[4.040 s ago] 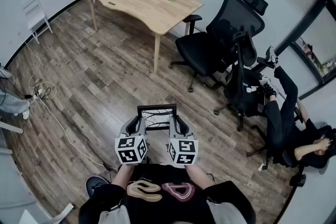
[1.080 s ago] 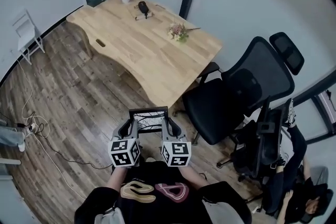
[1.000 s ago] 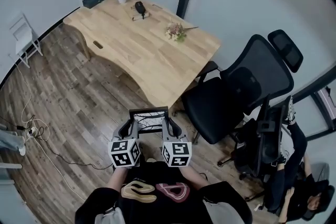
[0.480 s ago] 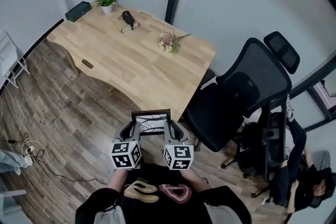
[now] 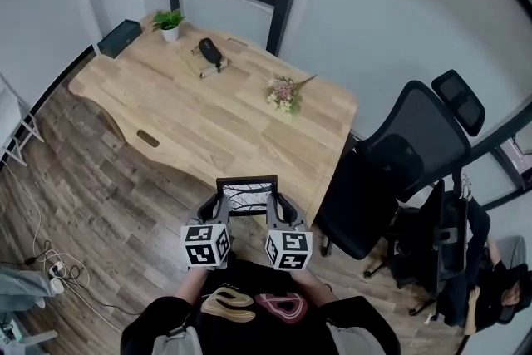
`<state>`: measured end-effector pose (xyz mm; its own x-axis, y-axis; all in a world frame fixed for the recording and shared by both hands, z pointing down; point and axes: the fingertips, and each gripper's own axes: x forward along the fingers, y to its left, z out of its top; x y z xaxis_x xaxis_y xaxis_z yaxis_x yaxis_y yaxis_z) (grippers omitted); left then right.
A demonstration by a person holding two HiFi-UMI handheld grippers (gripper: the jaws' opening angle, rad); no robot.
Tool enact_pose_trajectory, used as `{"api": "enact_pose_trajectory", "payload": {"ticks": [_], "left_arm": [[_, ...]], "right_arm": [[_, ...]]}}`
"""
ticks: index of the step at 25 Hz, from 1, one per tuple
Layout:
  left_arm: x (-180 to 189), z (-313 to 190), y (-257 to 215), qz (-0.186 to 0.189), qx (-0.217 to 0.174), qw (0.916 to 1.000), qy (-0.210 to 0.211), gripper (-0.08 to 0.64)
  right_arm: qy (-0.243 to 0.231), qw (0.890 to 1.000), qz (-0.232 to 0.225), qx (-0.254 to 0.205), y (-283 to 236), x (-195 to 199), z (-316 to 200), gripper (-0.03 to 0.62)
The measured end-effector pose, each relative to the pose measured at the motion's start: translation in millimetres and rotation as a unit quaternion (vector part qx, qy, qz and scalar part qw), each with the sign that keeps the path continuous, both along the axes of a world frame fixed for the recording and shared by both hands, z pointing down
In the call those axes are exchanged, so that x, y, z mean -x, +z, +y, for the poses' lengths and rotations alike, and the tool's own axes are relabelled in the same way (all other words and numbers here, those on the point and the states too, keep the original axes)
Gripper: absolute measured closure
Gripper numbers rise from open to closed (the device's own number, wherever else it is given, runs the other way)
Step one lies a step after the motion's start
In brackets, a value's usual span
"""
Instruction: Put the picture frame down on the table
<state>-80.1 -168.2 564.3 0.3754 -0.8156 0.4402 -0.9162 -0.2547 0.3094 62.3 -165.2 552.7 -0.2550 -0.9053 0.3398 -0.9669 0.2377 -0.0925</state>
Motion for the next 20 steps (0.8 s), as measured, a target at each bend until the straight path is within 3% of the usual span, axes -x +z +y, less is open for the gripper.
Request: {"api": "enact_pose_trajectory", "payload": {"ticks": [9, 20], "left_arm": [[36, -77, -2, -0.003, 0.000, 0.9998, 0.021, 0.480], [54, -126, 5, 0.002, 0.024, 0.9997, -0.008, 0.480]], "right_arm": [[0.035, 0.999, 0.006, 0.007, 0, 36, -68, 0.517], [0.004, 0.999, 0.020, 0.032, 4, 54, -127, 0.517]]}}
